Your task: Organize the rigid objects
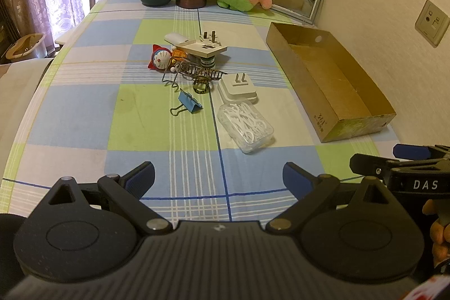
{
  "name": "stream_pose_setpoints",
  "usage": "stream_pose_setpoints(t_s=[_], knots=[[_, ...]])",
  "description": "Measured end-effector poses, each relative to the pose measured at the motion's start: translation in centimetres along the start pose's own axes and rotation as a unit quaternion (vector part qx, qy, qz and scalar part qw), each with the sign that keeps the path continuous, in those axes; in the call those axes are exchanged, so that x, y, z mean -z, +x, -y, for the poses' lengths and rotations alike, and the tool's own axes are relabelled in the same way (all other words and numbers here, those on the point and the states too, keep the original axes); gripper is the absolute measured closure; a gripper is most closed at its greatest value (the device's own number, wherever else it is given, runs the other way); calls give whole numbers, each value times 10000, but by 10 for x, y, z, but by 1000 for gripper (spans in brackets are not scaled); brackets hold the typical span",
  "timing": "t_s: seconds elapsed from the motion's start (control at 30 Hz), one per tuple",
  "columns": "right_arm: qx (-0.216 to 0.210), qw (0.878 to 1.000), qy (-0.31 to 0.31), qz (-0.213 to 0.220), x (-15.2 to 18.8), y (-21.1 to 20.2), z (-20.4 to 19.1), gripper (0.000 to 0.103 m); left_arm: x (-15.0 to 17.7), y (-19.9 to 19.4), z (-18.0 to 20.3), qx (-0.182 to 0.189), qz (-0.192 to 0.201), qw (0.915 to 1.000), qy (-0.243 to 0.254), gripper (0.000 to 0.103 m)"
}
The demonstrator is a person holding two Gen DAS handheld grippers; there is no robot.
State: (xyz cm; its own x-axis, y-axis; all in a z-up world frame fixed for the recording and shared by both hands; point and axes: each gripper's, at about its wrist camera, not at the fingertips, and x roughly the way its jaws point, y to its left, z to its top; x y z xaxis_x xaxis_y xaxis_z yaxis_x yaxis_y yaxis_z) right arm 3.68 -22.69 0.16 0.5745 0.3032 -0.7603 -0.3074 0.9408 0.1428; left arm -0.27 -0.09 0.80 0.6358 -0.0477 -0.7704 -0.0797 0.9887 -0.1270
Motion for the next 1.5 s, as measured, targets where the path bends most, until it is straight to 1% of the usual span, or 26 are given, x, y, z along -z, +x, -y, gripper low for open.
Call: stream_pose_setpoints(t_s=[0.93,1.13,1.27,1.5], knots=[[-3,10000,-13,0,1,1,-1,2,2,1,0,14,-8,10000,-52,7],[-27,10000,-19,-1,1,8,-5,2,1,6,-4,45,-57,9999,-82,11],[-75,10000,-33,8,-2,16,-7,2,-3,14,-10,52,-57,9999,-98,11],[-210,9997,-112,11,-9,40,-14,2,-17,35,-35,-112,-55,9999,-18,11]])
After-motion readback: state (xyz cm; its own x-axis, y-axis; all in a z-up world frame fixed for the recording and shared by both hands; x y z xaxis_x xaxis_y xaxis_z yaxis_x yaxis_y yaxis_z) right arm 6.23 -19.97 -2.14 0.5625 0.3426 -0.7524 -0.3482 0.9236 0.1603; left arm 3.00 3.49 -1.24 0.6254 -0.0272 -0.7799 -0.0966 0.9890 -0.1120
